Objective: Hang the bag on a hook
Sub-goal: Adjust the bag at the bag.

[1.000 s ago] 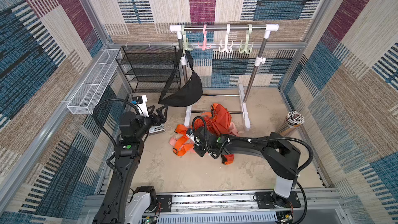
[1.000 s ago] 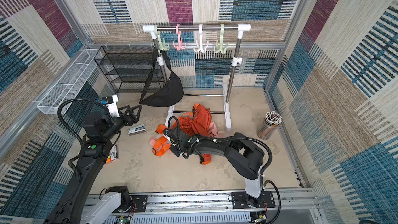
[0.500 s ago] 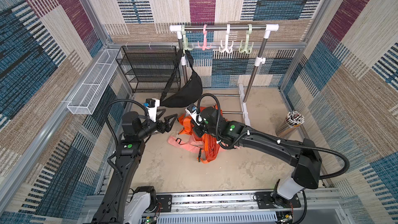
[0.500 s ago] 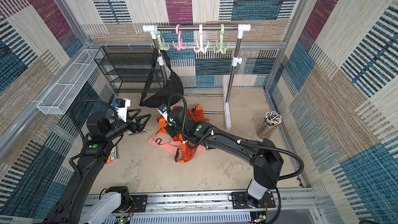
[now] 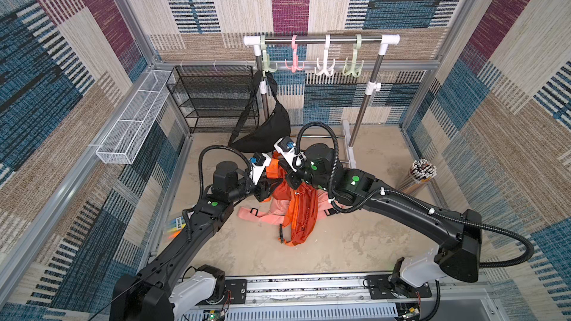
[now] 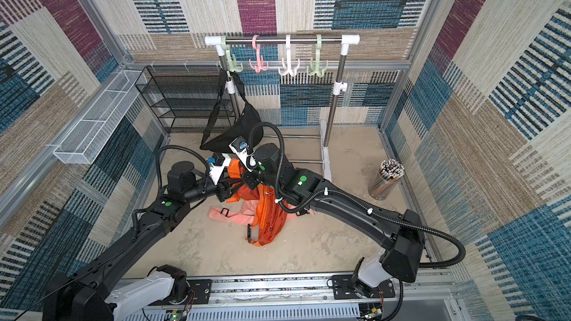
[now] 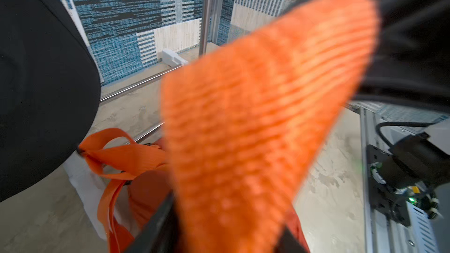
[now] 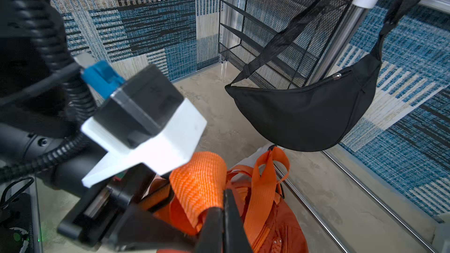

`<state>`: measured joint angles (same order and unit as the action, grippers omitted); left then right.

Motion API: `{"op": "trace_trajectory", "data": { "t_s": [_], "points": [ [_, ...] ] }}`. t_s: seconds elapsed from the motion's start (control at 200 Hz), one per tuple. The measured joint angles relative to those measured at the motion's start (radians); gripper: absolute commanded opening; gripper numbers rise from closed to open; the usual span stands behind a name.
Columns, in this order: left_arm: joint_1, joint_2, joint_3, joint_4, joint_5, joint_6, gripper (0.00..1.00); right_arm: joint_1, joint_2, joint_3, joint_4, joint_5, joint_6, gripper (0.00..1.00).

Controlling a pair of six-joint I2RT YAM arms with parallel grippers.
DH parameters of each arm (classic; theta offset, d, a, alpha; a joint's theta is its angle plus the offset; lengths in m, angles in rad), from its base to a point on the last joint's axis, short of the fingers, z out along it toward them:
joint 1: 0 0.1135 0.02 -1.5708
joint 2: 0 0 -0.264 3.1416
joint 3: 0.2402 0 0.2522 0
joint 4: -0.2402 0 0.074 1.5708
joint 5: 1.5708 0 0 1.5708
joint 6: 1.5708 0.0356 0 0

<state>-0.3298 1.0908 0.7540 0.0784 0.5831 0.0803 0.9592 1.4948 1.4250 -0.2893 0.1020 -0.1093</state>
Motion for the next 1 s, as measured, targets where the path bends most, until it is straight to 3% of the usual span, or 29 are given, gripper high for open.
{"op": "trace_trajectory", "data": {
  "t_s": [0.195, 0.436, 0.566, 0.646, 0.711, 0.826, 1.002],
  "points": [
    [-0.005, -0.073, 0.093, -0.077, -0.06, 0.046, 0.0, -0.061, -0.073, -0.071, 0.04, -0.047, 0.029, 0.0],
    [-0.013, -0.116, 0.304, -0.262, 0.006, 0.098, 0.0, -0.108, -0.153, -0.1, 0.146, -0.184, 0.06, 0.0],
    [-0.047, -0.075, 0.384, -0.343, 0.053, 0.099, 0.26, -0.119, -0.187, -0.143, 0.178, -0.196, 0.084, 0.0],
    [-0.066, -0.044, 0.388, -0.358, 0.083, 0.109, 0.52, -0.135, -0.215, -0.209, 0.149, -0.153, 0.109, 0.0],
    [-0.075, -0.02, 0.367, -0.364, 0.106, 0.124, 0.59, -0.146, -0.238, -0.28, 0.117, -0.124, 0.137, 0.0],
    [-0.083, 0.036, 0.282, -0.401, 0.126, 0.161, 0.6, -0.153, -0.291, -0.401, 0.083, -0.12, 0.185, 0.0],
    [-0.083, 0.1, 0.2, -0.453, 0.072, 0.212, 0.48, -0.18, -0.31, -0.5, 0.079, -0.11, 0.235, 0.0]
  ]
}}
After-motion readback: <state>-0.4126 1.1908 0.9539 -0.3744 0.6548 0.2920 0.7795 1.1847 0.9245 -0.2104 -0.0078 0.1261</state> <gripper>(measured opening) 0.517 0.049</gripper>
